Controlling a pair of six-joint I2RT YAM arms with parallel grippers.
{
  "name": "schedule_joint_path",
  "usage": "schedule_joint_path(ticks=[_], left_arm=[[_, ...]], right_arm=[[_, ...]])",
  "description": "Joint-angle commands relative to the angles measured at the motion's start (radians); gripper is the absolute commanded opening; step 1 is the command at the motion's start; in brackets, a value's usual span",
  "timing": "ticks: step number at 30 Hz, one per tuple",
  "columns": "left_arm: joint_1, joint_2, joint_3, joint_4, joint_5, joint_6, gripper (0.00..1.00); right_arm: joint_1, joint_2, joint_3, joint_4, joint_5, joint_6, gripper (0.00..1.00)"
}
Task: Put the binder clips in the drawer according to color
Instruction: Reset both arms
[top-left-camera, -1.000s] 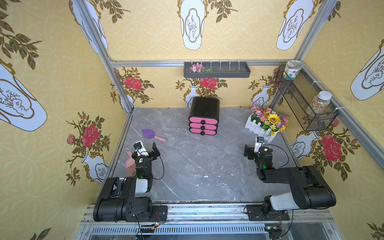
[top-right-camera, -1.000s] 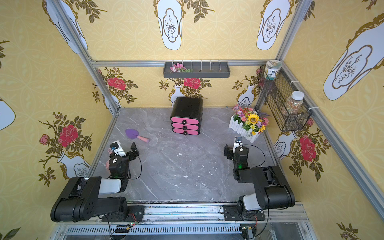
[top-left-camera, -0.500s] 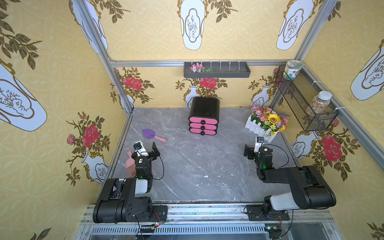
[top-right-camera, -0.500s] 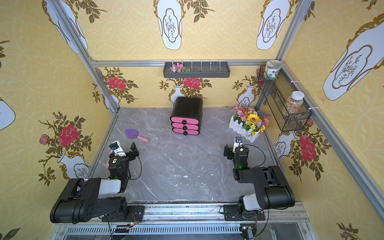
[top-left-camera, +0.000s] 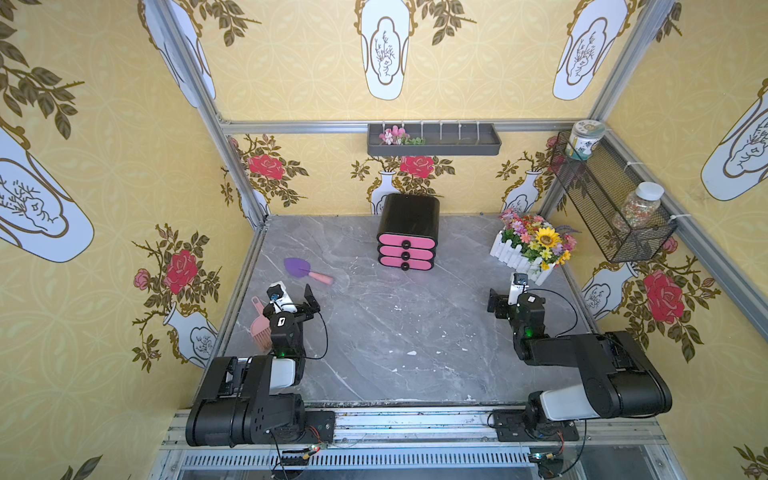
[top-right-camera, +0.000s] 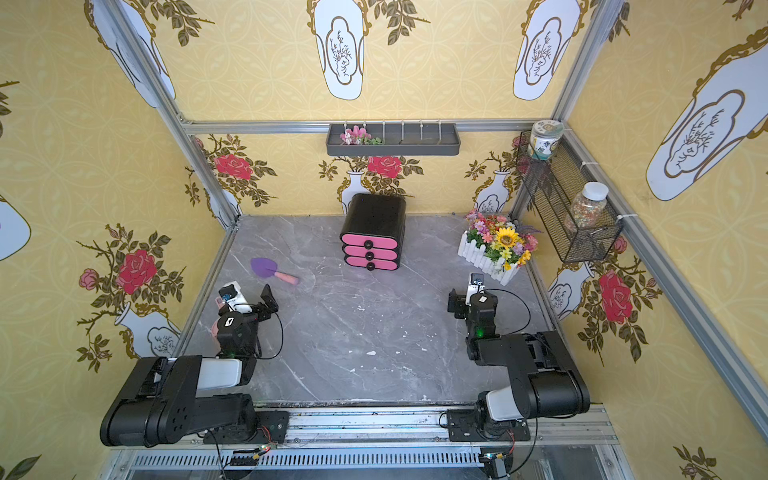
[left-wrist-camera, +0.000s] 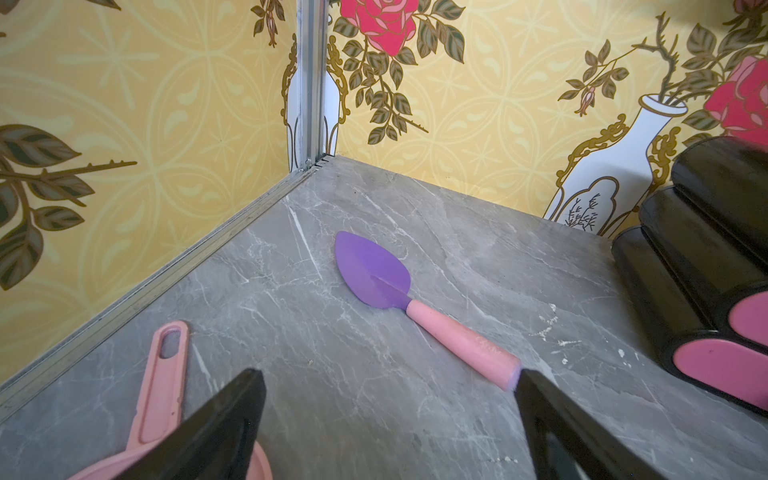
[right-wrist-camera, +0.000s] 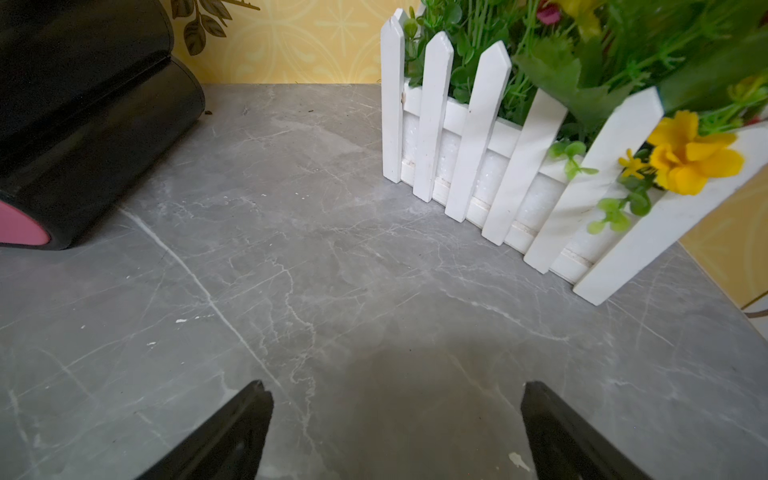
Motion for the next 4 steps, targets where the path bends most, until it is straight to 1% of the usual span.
schedule_joint_path(ticks=[1,4], left_arm=[[0.000,0.000,-0.003,0.026,0.008,0.004,1.00],[0.000,0.000,-0.003,0.025,0.009,0.004,1.00]], right_arm=[[-0.002,-0.001,0.005,0.016,-0.005,0.002,0.97],[-0.002,-0.008,-0.004,0.024,-0.002,0.000,0.97]])
